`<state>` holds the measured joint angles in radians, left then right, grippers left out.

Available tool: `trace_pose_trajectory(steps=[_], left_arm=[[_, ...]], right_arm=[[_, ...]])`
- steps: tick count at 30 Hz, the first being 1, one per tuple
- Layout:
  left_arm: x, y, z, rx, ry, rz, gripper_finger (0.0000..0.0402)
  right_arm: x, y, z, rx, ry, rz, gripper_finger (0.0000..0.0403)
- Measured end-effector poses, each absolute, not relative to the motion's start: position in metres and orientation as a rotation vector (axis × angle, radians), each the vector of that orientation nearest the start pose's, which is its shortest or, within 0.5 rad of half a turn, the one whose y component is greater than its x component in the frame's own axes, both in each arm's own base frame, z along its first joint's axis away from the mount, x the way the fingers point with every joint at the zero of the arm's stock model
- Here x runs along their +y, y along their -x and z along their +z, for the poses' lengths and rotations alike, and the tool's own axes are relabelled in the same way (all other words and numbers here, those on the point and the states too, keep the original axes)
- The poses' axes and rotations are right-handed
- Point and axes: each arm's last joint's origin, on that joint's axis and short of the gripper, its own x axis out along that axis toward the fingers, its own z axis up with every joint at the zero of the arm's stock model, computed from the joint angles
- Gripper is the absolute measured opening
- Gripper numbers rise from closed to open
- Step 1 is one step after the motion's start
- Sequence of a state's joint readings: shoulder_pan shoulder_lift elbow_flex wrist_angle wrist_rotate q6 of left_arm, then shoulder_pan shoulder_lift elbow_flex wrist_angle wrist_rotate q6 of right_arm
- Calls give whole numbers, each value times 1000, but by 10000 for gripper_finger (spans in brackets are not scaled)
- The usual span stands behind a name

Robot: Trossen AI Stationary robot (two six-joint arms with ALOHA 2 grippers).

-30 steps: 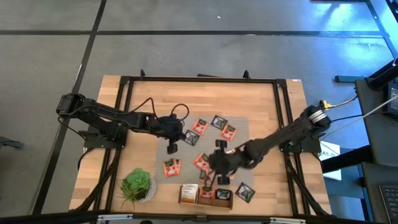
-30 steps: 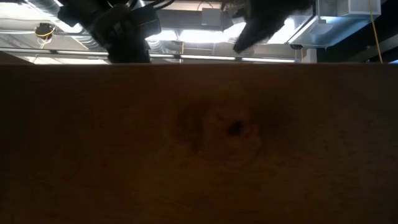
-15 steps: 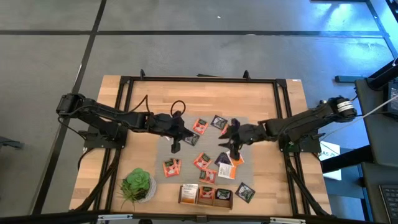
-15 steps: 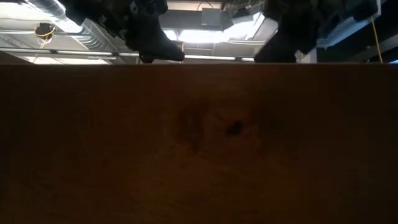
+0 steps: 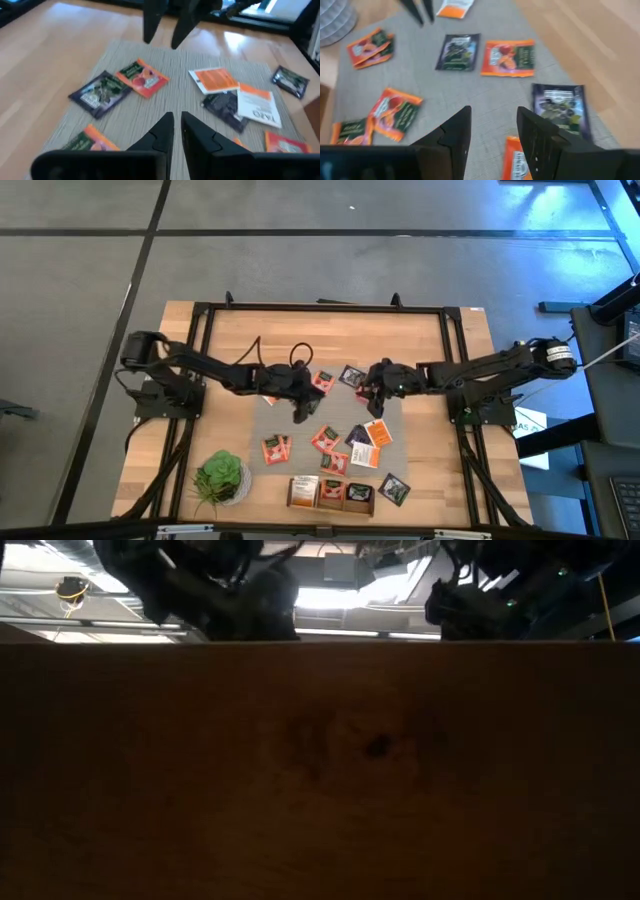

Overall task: Pick & Place Tea
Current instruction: Put the orange tea bag into the middle section of the wooden organizer

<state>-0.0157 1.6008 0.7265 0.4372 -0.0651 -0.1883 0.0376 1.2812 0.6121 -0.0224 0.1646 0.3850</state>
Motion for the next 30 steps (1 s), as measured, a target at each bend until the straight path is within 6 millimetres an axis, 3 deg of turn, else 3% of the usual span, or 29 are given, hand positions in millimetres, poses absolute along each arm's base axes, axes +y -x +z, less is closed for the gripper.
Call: trace_pose_trajectory(steps=[11,15,22,30], left_arm=[[1,-335,141,424,116,68,30],[1,-338,139,397,117,67,24],[1,-347,133,411,128,51,11],[1,-355,123,435,128,54,3]], right_arm=[[-3,-248,190,659,-265,-270,159],[-12,-244,187,668,-361,-422,159],[-38,-231,168,820,-502,-645,159],[-45,-235,144,964,-552,-595,159]])
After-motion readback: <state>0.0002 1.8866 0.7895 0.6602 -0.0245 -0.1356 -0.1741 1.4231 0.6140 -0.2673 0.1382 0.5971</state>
